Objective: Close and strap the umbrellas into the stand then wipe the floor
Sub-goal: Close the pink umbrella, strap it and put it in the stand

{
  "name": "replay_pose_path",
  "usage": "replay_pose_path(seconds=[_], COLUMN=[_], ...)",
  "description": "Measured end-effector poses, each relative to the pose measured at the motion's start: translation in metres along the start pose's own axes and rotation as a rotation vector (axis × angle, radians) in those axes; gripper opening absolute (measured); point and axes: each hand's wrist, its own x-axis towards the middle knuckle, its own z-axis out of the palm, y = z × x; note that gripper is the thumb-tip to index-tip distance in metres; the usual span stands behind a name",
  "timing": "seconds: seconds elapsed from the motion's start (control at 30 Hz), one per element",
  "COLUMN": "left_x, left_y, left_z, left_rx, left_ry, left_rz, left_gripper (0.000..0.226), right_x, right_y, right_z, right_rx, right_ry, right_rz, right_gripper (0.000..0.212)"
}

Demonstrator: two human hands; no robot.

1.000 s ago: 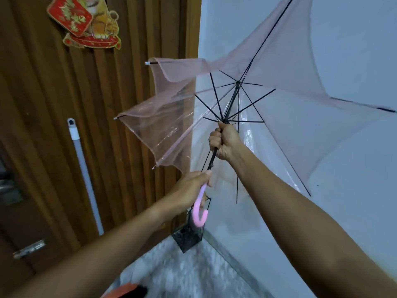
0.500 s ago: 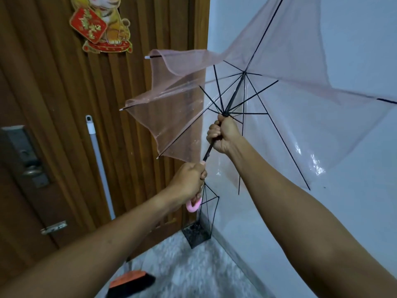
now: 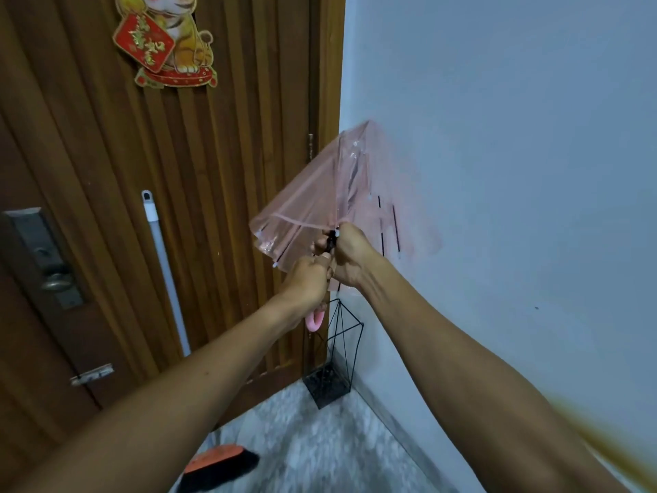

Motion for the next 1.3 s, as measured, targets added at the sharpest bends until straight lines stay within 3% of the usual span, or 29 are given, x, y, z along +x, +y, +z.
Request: replay_pose_path(seconds=[0.13, 0.27, 0.37, 0.47, 0.6, 0.7, 0.8, 0.93, 1.07, 1.17, 1.3], left_x=[0.0, -0.001, 0.002, 0.007, 0.014, 0.02, 0.017, 0.002, -0.015, -0.024, -0.029], left_y=[-0.007, -0.011, -0.02, -0.025, -0.018, -0.017, -0.016, -0.011, -0.005, -0.004, 0.001], left_z=[0.003, 0.002, -0.002, -0.009, -0.021, -0.025, -0.023, -0.013, -0.003, 0.01, 0.01], left_rx=[0.056, 0.108, 0.127, 0.022, -0.023, 0.023, 0.053, 0.137, 0.175, 0.207, 0.333], left_ry=[0.009, -0.026, -0.059, -0.083, -0.013, 0.054, 0.096, 0.109, 0.057, 0.001, 0.01], left_rz=[0.02, 0.061, 0.077, 0.046, 0.023, 0.002, -0.012, 0.069, 0.209, 0.365, 0.574], left_gripper=[0.047, 0.046, 0.047, 0.046, 0.045, 0.046, 0.041, 0.045, 0.046, 0.046, 0.051], right_x=[-0.01, -0.016, -0.021, -0.03, -0.049, -0.065, -0.073, -0.068, -0.064, -0.057, -0.034], right_y=[0.01, 0.015, 0.017, 0.019, 0.022, 0.009, -0.013, -0.038, -0.057, -0.058, -0.049], right_z=[-0.005, -0.009, -0.011, -0.008, -0.011, -0.028, -0.046, -0.052, -0.042, -0.023, -0.013], right_rx=[0.003, -0.06, -0.173, -0.223, -0.323, -0.633, -0.826, -0.76, -0.602, -0.417, -0.248], right_ry=[-0.002, -0.081, -0.04, -0.011, -0.06, -0.122, -0.03, 0.185, 0.187, 0.153, 0.369], right_rz=[0.006, -0.008, 0.017, 0.047, 0.063, 0.084, -0.007, -0.169, -0.092, -0.122, -0.304], right_gripper=[0.046, 0.073, 0.065, 0.044, 0.031, 0.029, 0.031, 0.049, 0.081, 0.068, 0.063])
